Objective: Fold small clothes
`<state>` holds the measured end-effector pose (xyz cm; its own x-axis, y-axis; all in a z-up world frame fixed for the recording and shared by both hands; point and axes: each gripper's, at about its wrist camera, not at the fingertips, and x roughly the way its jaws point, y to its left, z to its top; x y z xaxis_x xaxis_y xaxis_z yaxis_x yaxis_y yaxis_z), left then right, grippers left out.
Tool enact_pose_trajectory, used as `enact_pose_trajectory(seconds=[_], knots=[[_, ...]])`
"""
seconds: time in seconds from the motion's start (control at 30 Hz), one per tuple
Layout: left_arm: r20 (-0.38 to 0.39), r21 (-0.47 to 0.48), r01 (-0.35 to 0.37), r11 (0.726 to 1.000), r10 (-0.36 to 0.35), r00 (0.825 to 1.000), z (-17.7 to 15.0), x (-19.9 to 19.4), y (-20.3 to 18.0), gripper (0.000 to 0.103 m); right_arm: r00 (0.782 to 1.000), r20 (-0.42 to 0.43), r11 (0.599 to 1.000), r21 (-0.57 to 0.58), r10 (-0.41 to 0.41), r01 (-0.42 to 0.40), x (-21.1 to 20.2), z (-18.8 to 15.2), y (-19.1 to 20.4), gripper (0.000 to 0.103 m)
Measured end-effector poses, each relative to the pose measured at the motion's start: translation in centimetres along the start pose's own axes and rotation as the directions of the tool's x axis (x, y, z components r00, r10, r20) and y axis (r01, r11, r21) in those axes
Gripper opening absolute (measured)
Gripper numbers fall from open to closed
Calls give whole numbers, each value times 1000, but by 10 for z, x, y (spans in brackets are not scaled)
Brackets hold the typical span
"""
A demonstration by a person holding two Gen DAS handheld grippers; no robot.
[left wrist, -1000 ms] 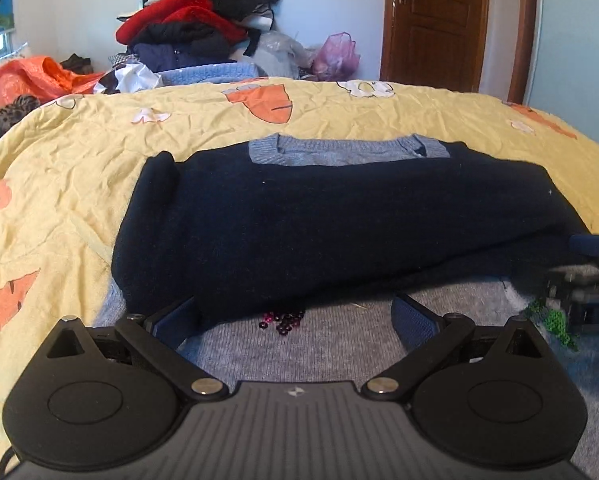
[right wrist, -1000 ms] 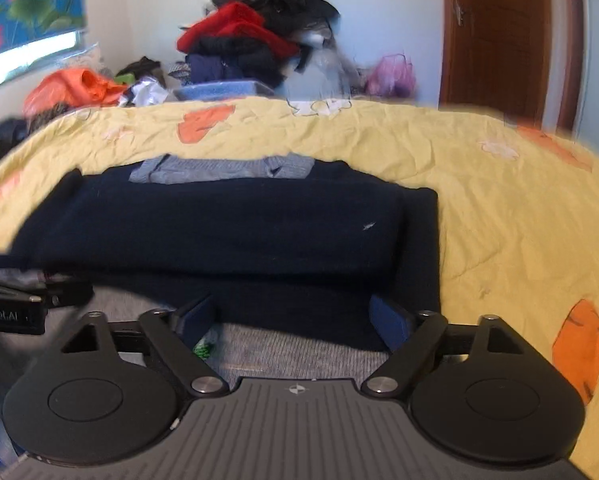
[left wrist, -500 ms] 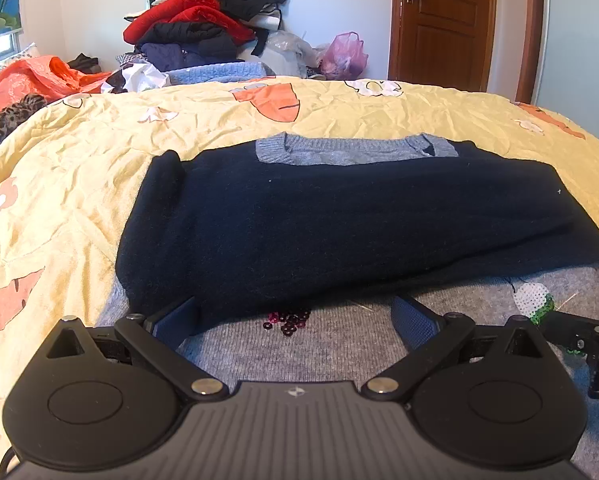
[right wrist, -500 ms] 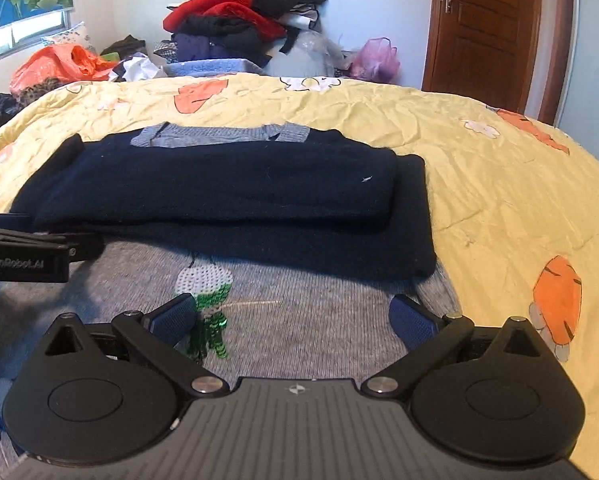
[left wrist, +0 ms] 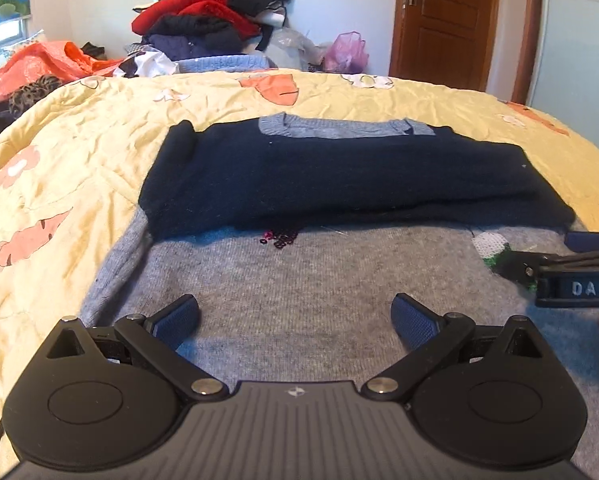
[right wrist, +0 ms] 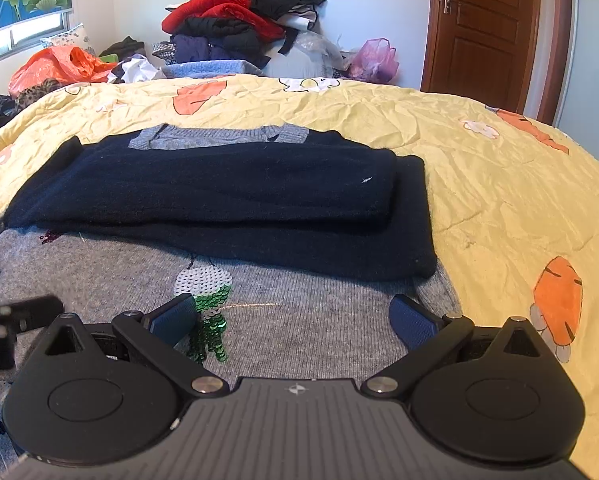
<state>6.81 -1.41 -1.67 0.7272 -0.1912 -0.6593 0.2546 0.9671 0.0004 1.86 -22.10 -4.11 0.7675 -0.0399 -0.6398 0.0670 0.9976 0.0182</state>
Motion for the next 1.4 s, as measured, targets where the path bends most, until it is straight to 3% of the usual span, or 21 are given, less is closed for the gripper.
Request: enact_pose_trajectory(seconds=[0.43, 0.6, 0.7, 0.87, 0.97, 1.2, 1.4], knots=[[4, -5, 17, 1000, -17, 1000, -1, -1, 4, 103, 1000, -5, 1000, -3, -6, 6, -1, -1, 0, 103], [5, -7, 18, 1000, -18, 1000, 0, -1, 4, 103, 999, -37, 999, 3, -37, 37, -22, -12, 6, 103], [5, -7, 18, 1000, -18, 1000, 0, -1, 4, 103, 1000, 7, 1000, -12, -28, 28, -36, -32, 6, 103], [-2, 9, 4, 1000, -4, 1000, 0, -2, 2, 103, 1000, 6, 1000, 3, -30, 30, -35, -33, 4, 103], [-20, 17, -34, 999, 34, 999, -3, -11, -1, 103, 1000, 6, 1000, 4, -28, 28, -34, -31, 4, 103], [-2, 9, 14, 1000, -14, 1000, -25, -30, 8, 103, 1000, 9, 1000, 7, -27, 27, -35, -33, 4, 103], [-15, 39, -21, 999, 22, 1000, -26, -35, 1, 103, 1000, -3, 1000, 9, -28, 28, -39, -35, 3, 103]])
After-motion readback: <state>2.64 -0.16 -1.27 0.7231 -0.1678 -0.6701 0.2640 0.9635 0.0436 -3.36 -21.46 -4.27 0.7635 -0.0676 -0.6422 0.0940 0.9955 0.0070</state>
